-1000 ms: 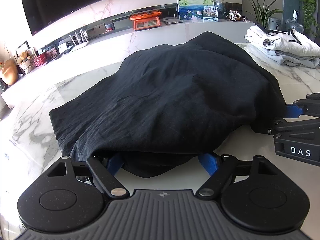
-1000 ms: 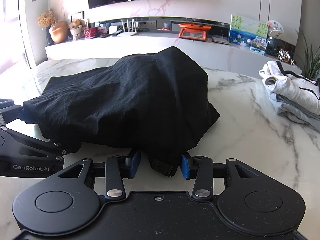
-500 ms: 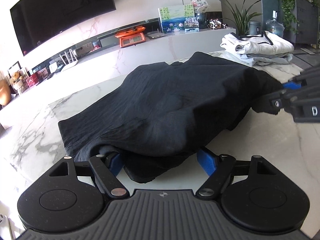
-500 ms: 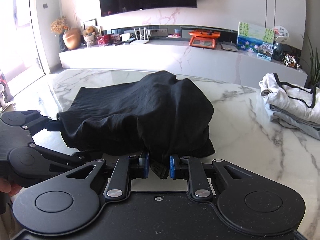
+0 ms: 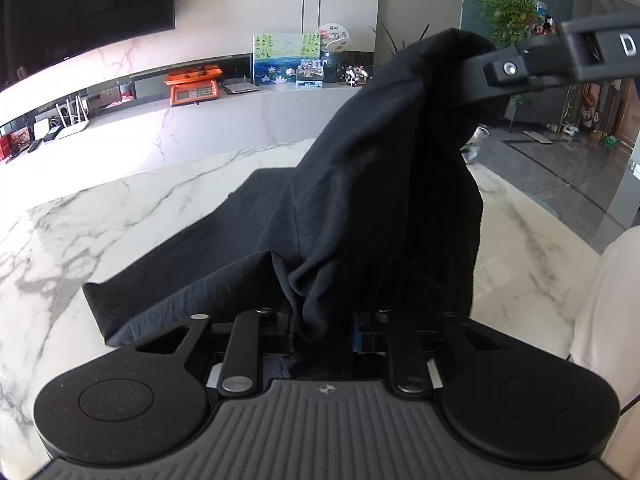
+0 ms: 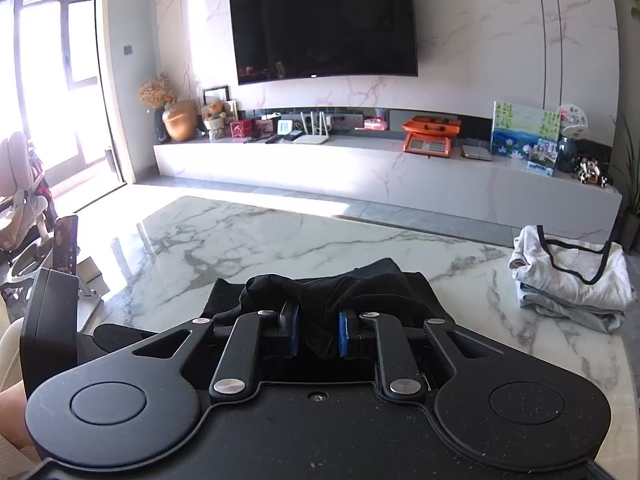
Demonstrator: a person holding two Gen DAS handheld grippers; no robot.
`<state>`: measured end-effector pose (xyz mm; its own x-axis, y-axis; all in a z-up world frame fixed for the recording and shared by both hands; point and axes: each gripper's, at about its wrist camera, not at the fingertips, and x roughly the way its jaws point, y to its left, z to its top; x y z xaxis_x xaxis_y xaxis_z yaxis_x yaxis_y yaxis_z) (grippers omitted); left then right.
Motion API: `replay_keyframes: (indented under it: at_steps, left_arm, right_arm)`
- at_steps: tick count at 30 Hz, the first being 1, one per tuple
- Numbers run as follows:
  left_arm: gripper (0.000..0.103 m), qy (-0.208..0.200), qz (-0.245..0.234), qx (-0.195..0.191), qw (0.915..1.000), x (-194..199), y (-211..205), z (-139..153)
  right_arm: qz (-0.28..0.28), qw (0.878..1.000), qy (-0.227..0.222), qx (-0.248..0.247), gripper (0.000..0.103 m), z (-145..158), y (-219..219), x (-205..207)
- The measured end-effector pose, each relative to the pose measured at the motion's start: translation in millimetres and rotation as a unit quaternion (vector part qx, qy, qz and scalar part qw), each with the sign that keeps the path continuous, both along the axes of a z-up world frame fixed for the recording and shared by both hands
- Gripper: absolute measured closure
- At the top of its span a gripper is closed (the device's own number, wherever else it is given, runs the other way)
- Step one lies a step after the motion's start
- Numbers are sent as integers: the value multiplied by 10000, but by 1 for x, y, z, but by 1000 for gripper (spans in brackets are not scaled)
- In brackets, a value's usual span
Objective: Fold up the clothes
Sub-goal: 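Lift the black garment with both grippers and shake it out in the air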
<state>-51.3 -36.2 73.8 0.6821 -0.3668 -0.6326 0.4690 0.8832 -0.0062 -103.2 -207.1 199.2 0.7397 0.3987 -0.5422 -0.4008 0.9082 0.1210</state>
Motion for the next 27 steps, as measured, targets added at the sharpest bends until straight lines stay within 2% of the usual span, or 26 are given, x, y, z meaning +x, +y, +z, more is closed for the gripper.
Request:
replay_keyframes:
  at_steps: [2,5,11,15,16,19,22,27]
  left_arm:
    - [95,-32,-14,65,10000,3,5,13]
    - [95,128,24,112,9999,19,14,30]
    - [92,544,161,369,9977,67,21,24]
    - [85,798,256,378,9958,90,23,9]
    - [81,861,293,382,9951,96,23,4]
    - [71,1050,428,399,9928,110,26,-11]
    - [65,1260,516,351,9901,120,30,-22]
    - [60,1251,614,145,9901,117,48,-15]
  right_arm:
    - [-19,10000,54,-58,86,2,-3,5]
    - [-70,9996,214,-156,86,3,-9,17]
    - [110,9958,888,-210,86,-32,-10,60]
    - [148,9929,1120,-381,84,-58,-6,88]
    - [144,9923,1163,-409,84,-64,-5,96]
    - [111,9901,1320,-468,77,-86,-6,116]
    - [51,9865,1554,-506,70,-109,-10,134]
    - [0,9830,1814,-273,60,-126,-25,145]
